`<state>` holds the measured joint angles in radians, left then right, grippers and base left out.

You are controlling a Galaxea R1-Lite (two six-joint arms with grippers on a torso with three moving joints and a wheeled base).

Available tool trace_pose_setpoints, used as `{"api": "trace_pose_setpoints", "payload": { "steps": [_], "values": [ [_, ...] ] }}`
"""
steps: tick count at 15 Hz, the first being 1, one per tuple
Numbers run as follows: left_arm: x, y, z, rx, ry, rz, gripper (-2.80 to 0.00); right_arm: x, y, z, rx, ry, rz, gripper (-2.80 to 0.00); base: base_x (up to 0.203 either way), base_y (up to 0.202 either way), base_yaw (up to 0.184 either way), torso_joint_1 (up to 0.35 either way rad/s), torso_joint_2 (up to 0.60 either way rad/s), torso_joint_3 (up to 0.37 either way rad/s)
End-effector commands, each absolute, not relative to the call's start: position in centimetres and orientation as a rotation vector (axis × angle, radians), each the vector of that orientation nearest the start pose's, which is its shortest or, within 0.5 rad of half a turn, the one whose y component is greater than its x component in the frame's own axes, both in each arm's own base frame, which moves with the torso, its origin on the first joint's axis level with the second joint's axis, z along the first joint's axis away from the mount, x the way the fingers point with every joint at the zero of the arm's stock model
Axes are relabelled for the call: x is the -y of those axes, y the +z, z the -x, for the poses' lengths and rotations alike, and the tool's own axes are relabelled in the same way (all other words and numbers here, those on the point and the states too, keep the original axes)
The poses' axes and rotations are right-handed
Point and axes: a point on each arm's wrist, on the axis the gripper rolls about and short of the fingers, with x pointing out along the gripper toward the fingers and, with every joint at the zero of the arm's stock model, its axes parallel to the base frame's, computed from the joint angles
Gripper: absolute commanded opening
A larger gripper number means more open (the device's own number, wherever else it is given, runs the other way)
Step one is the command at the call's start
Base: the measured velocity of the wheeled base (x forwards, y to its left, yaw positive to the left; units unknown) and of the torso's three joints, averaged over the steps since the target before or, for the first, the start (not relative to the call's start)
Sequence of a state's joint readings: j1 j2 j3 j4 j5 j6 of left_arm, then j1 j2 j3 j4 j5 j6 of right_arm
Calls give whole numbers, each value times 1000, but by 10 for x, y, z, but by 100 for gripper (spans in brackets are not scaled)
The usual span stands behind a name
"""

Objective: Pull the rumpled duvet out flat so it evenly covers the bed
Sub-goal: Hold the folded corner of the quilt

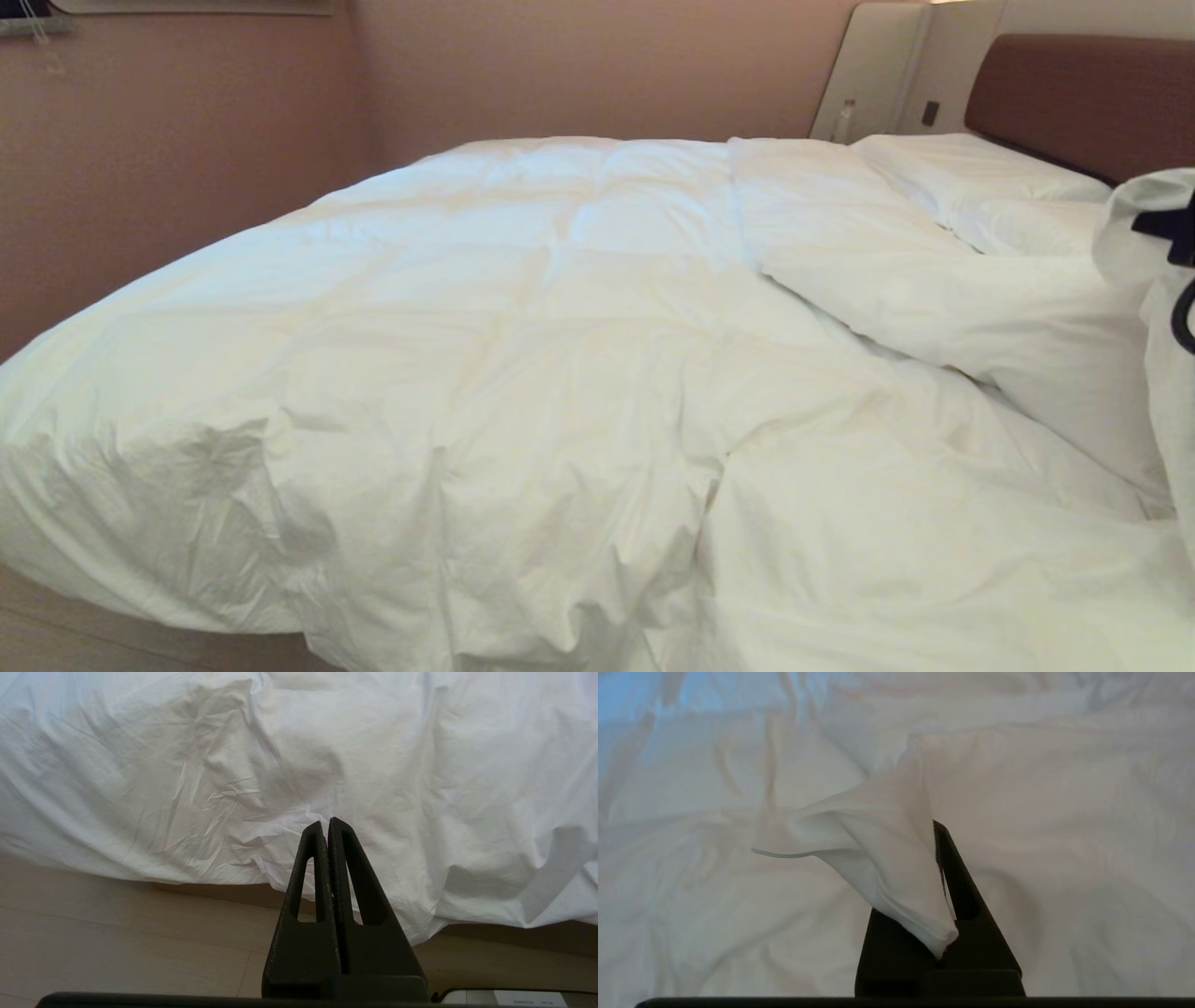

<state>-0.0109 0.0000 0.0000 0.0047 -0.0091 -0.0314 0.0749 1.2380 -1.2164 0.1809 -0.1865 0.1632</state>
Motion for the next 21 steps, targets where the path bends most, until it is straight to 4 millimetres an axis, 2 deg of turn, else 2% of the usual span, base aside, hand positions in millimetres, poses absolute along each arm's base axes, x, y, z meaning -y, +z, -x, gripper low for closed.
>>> {"api": "trace_pose_setpoints", "payload": {
  "steps": [1, 5, 7, 11, 16, 17, 21],
  "values": [
    [0, 75, 23, -5, -20, 32, -280, -9, 320, -146, -324, -34, -148, -280, 0, 0, 0, 0, 0, 0],
    [0, 75, 23, -5, -20, 32, -280, -8, 315, -103, -355, 66, -204, -280, 0, 0, 0, 0, 0, 0],
    [0, 75, 23, -5, -20, 32, -280, -8, 314, -92, -367, 98, -221, -280, 0, 0, 0, 0, 0, 0],
    [0, 75, 23, -5, -20, 32, -280, -6, 313, -37, -356, 193, -242, -280, 0, 0, 0, 0, 0, 0],
    [0, 75, 23, -5, -20, 32, -280, -5, 306, 3, -354, 283, -286, -280, 0, 0, 0, 0, 0, 0],
    [0, 75, 23, -5, -20, 32, -280, -5, 305, 4, -358, 289, -288, -280, 0, 0, 0, 0, 0, 0],
    [0, 75, 23, -5, -20, 32, -280, -5, 297, 43, -355, 397, -303, -280, 0, 0, 0, 0, 0, 0]
  ]
}}
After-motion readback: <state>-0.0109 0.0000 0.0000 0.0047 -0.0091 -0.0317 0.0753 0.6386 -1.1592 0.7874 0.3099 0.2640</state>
